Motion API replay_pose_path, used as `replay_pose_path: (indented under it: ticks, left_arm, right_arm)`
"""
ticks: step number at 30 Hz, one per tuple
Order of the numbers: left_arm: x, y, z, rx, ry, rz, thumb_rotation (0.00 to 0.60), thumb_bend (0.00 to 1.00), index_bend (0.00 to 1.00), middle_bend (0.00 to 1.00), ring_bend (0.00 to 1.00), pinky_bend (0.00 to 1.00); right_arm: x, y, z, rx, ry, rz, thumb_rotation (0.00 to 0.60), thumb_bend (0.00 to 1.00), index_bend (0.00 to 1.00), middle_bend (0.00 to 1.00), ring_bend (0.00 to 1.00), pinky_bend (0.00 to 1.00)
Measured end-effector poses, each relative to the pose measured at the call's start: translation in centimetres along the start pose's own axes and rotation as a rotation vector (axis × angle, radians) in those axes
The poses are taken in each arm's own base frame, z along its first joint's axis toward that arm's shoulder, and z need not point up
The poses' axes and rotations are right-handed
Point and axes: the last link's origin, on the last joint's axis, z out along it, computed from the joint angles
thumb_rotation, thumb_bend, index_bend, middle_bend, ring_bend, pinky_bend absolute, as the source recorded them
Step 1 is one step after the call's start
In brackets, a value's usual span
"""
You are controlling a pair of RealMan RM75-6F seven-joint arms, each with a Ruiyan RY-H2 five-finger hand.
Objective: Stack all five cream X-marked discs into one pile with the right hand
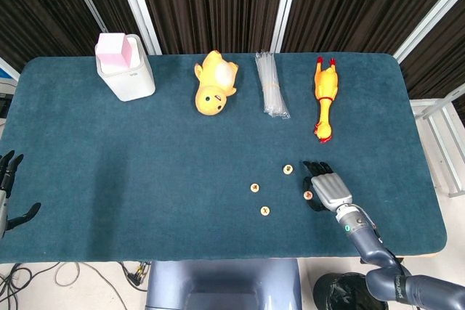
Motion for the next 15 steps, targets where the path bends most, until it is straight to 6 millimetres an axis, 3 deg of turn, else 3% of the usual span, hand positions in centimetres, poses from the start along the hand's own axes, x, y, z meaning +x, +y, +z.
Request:
replay_pose_path:
  ticks: [15]
  left_arm:
    - [0.01, 0.00, 0.00, 0.000, 0.000, -0.001, 0.600, 0.17, 0.05, 0.00, 0.00, 0.06]
  right_arm:
    - [0.70, -0.25, 0.05, 0.010, 0.014, 0.004, 0.600, 0.41, 0.52, 0.01, 0.03, 0.04]
